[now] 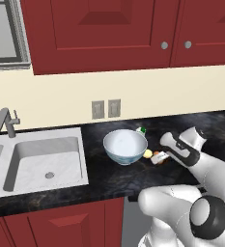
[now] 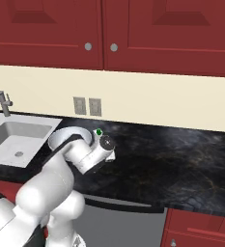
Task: Gather the eggs and milk located in the vicinity of the sink area and place them right next to the bowl.
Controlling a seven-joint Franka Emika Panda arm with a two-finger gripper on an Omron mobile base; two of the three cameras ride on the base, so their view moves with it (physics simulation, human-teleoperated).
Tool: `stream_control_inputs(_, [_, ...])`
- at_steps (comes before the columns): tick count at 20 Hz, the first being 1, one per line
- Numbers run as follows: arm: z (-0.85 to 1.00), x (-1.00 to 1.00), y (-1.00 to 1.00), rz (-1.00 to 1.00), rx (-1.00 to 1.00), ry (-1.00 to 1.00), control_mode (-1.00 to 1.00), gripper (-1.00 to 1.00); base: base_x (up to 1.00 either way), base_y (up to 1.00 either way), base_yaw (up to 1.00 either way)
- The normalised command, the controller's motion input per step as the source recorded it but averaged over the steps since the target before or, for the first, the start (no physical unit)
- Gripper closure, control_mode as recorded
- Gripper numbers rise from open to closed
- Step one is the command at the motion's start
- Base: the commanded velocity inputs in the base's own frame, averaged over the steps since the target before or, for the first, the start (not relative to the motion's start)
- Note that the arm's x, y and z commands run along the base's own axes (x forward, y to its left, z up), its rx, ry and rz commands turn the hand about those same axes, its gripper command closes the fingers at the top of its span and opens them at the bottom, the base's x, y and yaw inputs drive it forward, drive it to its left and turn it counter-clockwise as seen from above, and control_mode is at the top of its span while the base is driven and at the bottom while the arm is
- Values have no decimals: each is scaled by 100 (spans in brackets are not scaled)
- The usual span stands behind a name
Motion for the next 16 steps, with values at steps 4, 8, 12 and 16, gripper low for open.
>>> stream_control_inputs(4, [-39, 0, 19, 10, 0, -21, -100, 100, 0, 0, 0])
stream_control_inputs(8, [-43, 0, 28, 9, 0, -18, -100, 100, 0, 0, 0])
stream_control_inputs(12, [-34, -1, 35, 10, 0, -17, -100, 100, 0, 0, 0])
stream_control_inputs(16, [-21, 0, 33, 4, 0, -14, -100, 100, 0, 0, 0])
